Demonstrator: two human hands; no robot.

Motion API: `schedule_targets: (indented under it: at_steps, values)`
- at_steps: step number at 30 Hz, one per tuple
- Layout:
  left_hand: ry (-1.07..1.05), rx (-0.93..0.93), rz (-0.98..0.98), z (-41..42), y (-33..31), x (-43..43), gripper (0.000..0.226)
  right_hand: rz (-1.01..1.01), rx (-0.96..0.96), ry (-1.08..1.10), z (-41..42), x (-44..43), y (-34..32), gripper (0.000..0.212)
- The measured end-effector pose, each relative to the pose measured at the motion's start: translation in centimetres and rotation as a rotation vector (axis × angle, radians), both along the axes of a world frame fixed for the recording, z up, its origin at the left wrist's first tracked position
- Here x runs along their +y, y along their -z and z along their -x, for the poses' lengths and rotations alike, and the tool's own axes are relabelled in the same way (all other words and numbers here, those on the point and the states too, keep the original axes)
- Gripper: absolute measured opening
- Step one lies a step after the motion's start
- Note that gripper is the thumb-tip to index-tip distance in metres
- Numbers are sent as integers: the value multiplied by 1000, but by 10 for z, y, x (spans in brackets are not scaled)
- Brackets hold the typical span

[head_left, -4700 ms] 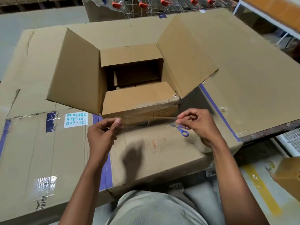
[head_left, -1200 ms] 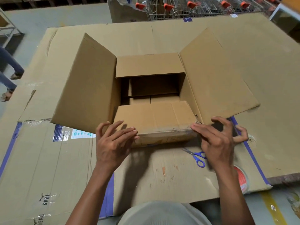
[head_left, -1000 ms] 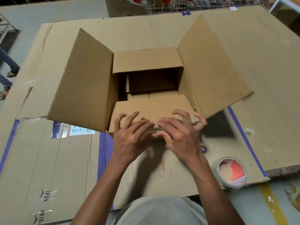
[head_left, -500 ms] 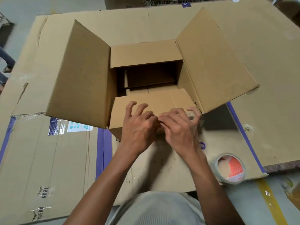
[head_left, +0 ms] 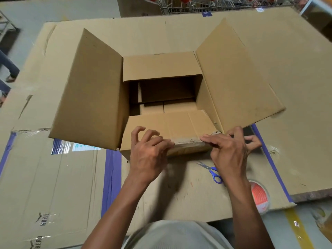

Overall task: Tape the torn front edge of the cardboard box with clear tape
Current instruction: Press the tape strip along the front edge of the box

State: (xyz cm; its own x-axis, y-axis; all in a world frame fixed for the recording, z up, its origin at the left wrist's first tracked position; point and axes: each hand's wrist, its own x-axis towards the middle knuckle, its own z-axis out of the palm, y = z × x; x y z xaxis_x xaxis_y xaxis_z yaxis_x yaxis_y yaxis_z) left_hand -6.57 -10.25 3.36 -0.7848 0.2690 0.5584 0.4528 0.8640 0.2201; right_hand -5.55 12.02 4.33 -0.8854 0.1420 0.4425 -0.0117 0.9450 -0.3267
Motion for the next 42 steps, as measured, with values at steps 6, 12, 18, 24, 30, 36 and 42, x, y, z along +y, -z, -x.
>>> schedule_targets:
  at_steps: [6,12,18,24,30,36,42]
  values:
    - [-50,50,-62,-4,8,-19,5,18,-26,-77,-4,10,2,19]
    - [118,70,16,10,7,12,12,-4,104,-215,5,-24,11,18]
    - [87,69,-39,14,11,9,14,-15,88,-266,2,-27,13,24]
    - [8,63,-83,8,10,-13,16,-4,56,-316,7,-43,16,30]
    - [-31,64,-71,4,9,-25,9,5,42,-448,15,-62,16,20]
    - [-134,105,-88,-1,5,-43,16,42,118,-351,10,-33,21,17]
    - [-225,138,-74,-8,8,-46,5,137,97,-464,9,-46,15,25]
